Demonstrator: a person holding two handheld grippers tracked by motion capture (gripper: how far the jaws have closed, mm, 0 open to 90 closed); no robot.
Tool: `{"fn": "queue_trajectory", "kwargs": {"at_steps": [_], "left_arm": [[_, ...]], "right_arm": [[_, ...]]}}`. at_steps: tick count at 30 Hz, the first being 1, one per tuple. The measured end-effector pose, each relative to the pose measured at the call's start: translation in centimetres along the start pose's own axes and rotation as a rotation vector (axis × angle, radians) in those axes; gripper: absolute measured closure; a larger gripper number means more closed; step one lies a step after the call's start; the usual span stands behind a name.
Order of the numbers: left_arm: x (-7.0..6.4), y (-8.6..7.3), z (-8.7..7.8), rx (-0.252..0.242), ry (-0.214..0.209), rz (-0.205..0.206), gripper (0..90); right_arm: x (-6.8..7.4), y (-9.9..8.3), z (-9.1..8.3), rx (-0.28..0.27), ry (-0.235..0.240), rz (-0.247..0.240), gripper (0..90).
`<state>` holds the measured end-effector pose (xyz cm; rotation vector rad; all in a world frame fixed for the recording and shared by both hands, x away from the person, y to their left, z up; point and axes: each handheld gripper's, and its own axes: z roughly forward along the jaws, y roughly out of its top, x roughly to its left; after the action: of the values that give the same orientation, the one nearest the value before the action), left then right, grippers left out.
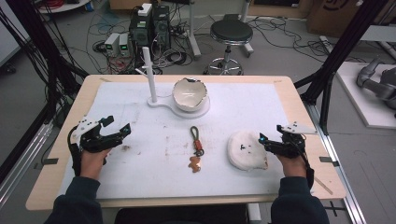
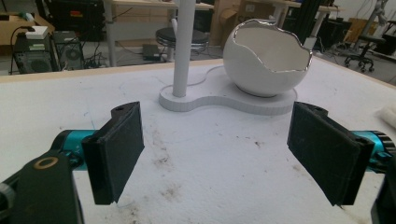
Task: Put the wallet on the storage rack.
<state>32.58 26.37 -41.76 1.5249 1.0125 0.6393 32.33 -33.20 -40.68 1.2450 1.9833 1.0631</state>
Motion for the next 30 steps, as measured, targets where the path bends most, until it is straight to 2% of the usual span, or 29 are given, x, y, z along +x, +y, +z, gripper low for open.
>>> {"fn": "queue_trajectory", "kwargs": {"at_steps": [8,13,20,21,22,23,24,25,26,27,29,30], "left_arm": [[-0.3,0.0,0.5,0.015,-0.001,0.000,18.6],[-0.4,-0.1,0.8,0.025,-0.003,0.003,18.6],[-0.8,-0.1,0.9,0.031,-0.022,0.002,18.9],[-0.8,-0.1,1.0,0.034,-0.029,0.008,18.9],[-0.9,-0.1,1.0,0.039,-0.032,0.011,19.1],[-1.0,-0.1,1.0,0.040,-0.036,0.010,19.1],[-1.0,-0.1,1.0,0.040,-0.039,0.010,19.2],[-1.1,-0.1,1.0,0.042,-0.042,0.011,19.2],[-1.1,-0.1,1.0,0.045,-0.047,0.013,19.4],[-1.2,-0.2,1.0,0.048,-0.051,0.009,19.4],[-1.3,-0.2,1.0,0.054,-0.058,0.010,19.6],[-1.3,-0.2,1.0,0.055,-0.058,0.014,19.8]], "right_arm": [[0.0,-0.4,0.5,0.031,0.032,0.002,21.6],[0.2,-0.6,1.4,0.089,0.087,-0.002,21.6],[0.7,-0.6,2.5,0.133,0.115,-0.021,21.6],[0.7,-0.6,2.7,0.145,0.125,-0.024,21.6],[0.8,-0.7,3.2,0.181,0.140,-0.027,21.7],[0.8,-0.7,3.2,0.181,0.140,-0.027,21.7],[0.9,-0.9,3.7,0.209,0.152,-0.045,21.8],[0.9,-0.9,3.7,0.209,0.152,-0.045,21.8],[1.0,-1.0,4.2,0.243,0.159,-0.064,23.8],[1.0,-1.0,4.2,0.243,0.159,-0.064,23.8],[0.9,-1.1,4.4,0.253,0.189,-0.071,26.6],[0.5,-1.1,4.7,0.262,0.225,-0.059,29.6]]}}
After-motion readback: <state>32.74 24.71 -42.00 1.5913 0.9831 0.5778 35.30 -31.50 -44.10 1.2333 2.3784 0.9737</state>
